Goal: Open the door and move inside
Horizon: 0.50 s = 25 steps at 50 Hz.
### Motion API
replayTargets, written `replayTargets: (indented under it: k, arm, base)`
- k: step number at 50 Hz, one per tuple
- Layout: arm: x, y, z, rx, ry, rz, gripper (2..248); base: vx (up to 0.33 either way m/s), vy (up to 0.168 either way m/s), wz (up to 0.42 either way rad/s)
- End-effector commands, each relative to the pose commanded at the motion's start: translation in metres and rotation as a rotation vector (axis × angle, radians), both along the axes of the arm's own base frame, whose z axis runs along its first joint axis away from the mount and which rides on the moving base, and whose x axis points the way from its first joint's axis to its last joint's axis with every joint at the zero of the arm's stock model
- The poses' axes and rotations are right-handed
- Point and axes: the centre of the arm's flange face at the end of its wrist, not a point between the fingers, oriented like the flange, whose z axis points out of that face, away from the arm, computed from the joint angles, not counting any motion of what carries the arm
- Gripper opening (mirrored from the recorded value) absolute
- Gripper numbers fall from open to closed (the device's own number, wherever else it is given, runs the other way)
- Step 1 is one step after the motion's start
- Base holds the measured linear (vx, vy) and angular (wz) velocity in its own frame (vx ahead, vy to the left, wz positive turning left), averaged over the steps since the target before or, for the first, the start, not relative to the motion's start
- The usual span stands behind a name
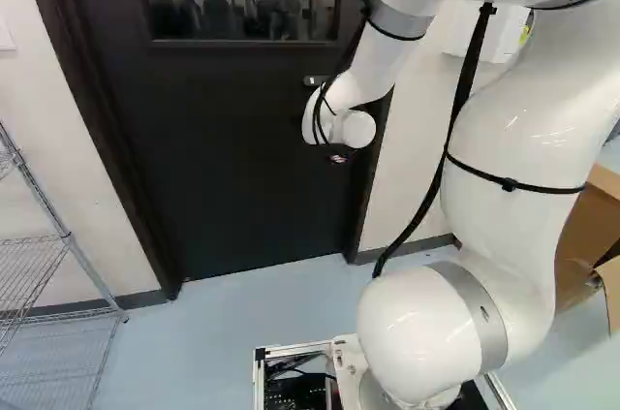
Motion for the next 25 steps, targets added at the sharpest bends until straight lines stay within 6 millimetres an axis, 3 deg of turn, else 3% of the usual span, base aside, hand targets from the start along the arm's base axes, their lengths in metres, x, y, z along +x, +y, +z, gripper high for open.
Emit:
replayTargets:
  k: [11, 25]
  arm:
    - [-0.003, -0.001, -0.001, 0.000, 0.002, -0.002, 247]
    - [-0.028, -0.010, 0.008, 0.001, -0.012, -0.017, 247]
  base:
    - [0.000, 0.000, 0.000]
    - [0.000, 0.000, 0.000]
